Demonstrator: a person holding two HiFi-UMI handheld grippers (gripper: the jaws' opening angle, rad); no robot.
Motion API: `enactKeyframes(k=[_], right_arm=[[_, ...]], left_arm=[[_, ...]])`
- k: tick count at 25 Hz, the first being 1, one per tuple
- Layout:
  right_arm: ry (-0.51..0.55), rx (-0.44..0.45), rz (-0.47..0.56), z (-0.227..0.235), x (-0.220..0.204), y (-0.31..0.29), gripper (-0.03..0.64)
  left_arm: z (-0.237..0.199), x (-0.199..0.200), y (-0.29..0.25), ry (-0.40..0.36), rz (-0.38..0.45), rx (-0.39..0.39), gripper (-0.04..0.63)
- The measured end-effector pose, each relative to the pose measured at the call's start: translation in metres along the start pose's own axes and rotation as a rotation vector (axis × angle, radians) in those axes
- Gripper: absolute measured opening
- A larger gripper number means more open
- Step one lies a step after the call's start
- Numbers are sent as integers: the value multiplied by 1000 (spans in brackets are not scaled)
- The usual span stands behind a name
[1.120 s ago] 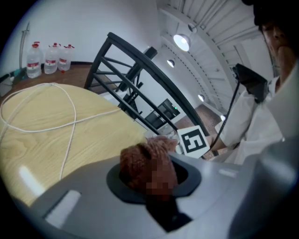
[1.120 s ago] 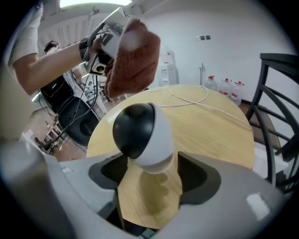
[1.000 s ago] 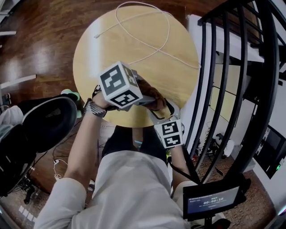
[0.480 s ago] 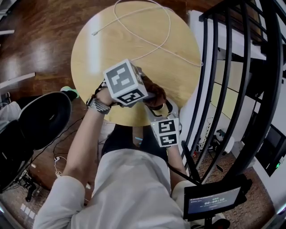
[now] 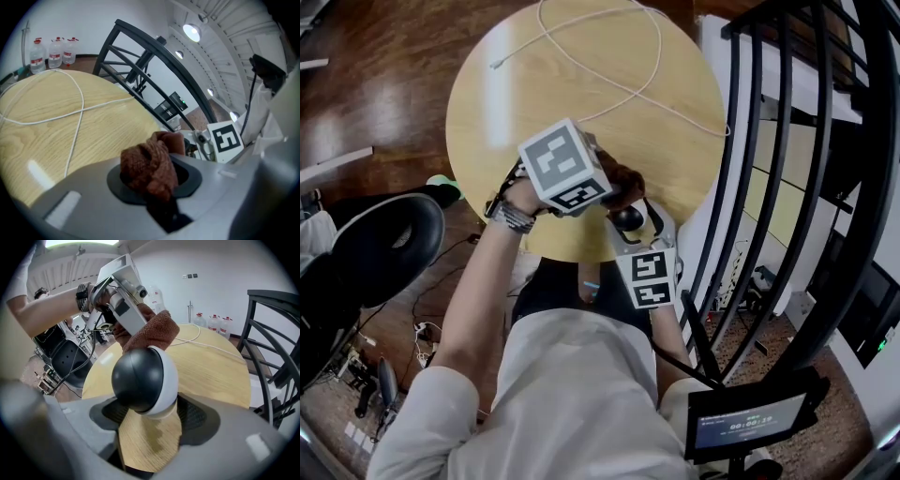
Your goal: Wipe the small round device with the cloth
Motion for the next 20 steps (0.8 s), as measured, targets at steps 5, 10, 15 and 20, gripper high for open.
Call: enactKeyframes(k=[5,10,15,20], right_arm=[[-2,-3,7,-2,0,1,325],[-5,-3,9,-5,1,-3,325],[-27,-3,0,-2,1,-4,325],[-98,-13,-44,-1,-6,-6,328]], left_arm=[[-12,-6,-13,19,-51,54,84],[-29,-15,-31,9,-125,135,83],[-39,-21,-43,-4,-227,203,83],[-40,-19,-62,-45,-195,243,84]])
Point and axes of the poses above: the fingertips, and each gripper's own axes: y backward along the fingers, z to its right, x out of its top, the point moved 4 cm from there along y, backward along the fingers, and after that the axes turned 7 degrees about -z, right-handed, at the moved point
